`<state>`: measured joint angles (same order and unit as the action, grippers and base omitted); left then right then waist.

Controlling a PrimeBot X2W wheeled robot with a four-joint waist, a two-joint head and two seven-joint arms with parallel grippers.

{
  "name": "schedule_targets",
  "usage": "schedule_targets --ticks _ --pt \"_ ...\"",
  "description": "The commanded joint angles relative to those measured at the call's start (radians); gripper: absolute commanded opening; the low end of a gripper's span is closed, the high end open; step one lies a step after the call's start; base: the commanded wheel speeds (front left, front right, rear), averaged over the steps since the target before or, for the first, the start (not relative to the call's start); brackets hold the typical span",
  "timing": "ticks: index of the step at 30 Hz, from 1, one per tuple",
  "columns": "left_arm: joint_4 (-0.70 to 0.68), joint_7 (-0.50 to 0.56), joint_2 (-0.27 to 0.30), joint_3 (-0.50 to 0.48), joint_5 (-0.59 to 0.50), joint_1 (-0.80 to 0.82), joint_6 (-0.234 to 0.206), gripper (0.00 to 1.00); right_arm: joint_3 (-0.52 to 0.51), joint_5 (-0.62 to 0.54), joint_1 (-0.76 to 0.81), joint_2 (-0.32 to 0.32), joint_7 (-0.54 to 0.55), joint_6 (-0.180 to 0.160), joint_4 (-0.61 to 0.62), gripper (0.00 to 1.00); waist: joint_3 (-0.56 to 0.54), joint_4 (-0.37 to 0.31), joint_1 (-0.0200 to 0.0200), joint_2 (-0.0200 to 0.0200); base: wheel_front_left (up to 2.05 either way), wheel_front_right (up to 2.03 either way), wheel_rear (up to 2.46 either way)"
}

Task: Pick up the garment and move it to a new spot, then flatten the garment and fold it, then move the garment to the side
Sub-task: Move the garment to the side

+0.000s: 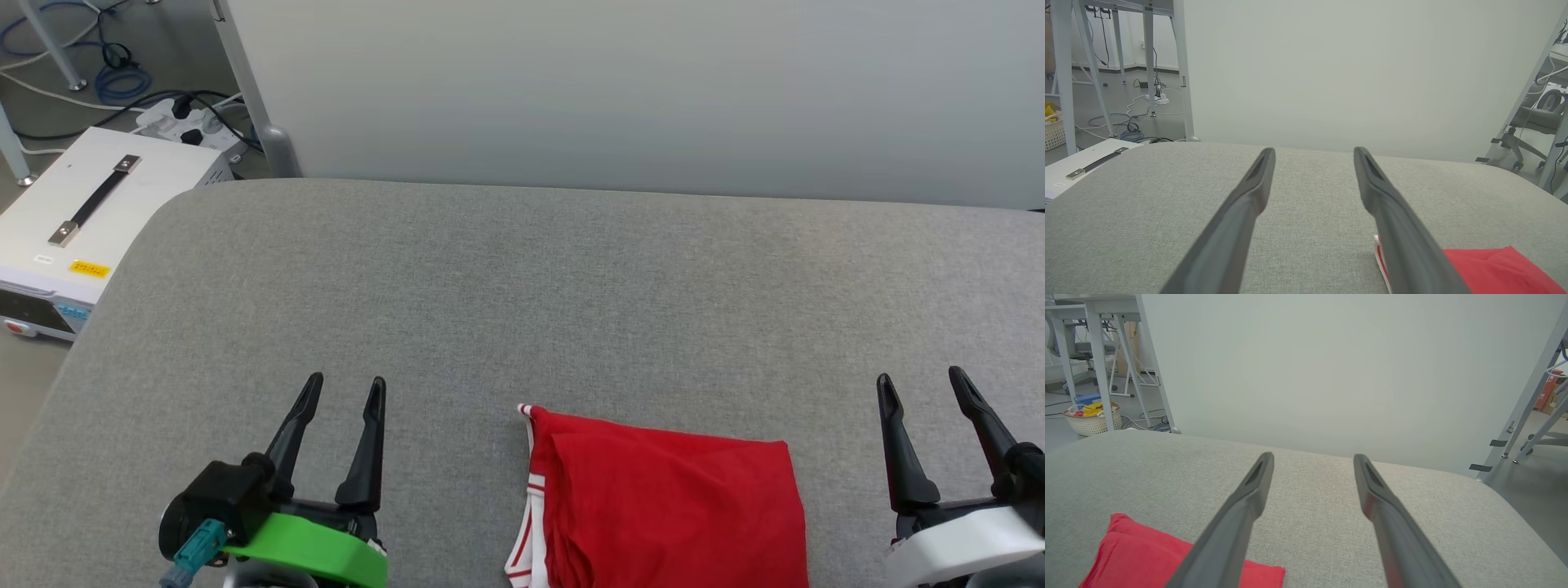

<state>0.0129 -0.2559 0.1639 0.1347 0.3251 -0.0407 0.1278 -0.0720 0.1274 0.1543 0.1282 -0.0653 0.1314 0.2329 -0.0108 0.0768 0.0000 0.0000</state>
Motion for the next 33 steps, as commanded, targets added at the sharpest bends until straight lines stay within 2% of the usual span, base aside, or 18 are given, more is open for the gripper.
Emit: schedule_targets --ticks 1,5,11,17,18,23,29,30,31,32,33 --pt "-0.002 -0.006 0.001 0.004 -0.006 -0.016 0.003 1.0 0.002 0.003 0.005 0.004 0.006 -0.001 0.004 1.0 0.003 0.001 0.0 0.0 0.0 0.0 0.0" --pt "-0.002 -0.006 0.006 0.011 -0.003 -0.008 0.003 1.0 0.016 0.025 0.014 0.008 0.079 -0.001 -0.01 1.0 0.021 0.006 0.0 0.0 0.0 0.0 0.0" --pt "0.004 -0.006 0.014 0.018 0.004 0.008 0.003 1.0 0.049 0.091 0.029 0.03 0.354 -0.001 -0.023 1.0 0.056 0.017 0.0 0.0 0.0 0.0 0.0" --pt "0.008 -0.006 0.016 0.028 0.009 0.032 0.003 1.0 0.067 0.138 0.024 0.034 0.593 -0.001 -0.023 1.0 0.102 0.035 0.0 0.0 0.0 0.0 0.0" --pt "0.011 -0.006 0.019 0.035 0.007 0.041 0.003 1.0 0.063 0.155 0.016 0.019 0.637 -0.001 -0.03 1.0 0.117 0.043 0.0 0.0 0.0 0.0 0.0" --pt "0.014 -0.006 0.024 0.04 0.01 0.065 0.003 1.0 0.059 0.172 0.0 -0.002 0.709 -0.001 -0.071 1.0 0.151 0.065 0.0 0.0 0.0 0.0 0.0" --pt "0.017 -0.006 0.03 0.043 0.014 0.088 0.003 1.0 0.09 0.15 -0.037 -0.014 0.752 -0.001 -0.166 1.0 0.182 0.086 0.0 0.0 0.0 0.0 0.0" --pt "0.019 -0.006 0.031 0.046 0.014 0.092 0.003 1.0 0.113 0.142 -0.048 -0.012 0.765 -0.001 -0.215 1.0 0.186 0.088 0.0 0.0 0.0 0.0 0.0" --pt "0.02 -0.006 0.032 0.047 0.014 0.093 0.003 1.0 0.118 0.14 -0.052 -0.01 0.765 -0.001 -0.228 0.62 0.186 0.089 0.0 0.0 0.0 0.0 0.0" --pt "0.021 -0.006 0.032 0.048 0.014 0.094 0.003 1.0 0.124 0.139 -0.057 -0.008 0.76 -0.001 -0.243 0.12 0.185 0.089 0.0 0.0 0.0 0.0 0.0" --pt "0.023 -0.006 0.032 0.05 0.013 0.094 0.003 1.0 0.129 0.135 -0.062 -0.003 0.754 -0.001 -0.252 0.0 0.183 0.088 0.0 0.0 0.0 0.0 0.0"
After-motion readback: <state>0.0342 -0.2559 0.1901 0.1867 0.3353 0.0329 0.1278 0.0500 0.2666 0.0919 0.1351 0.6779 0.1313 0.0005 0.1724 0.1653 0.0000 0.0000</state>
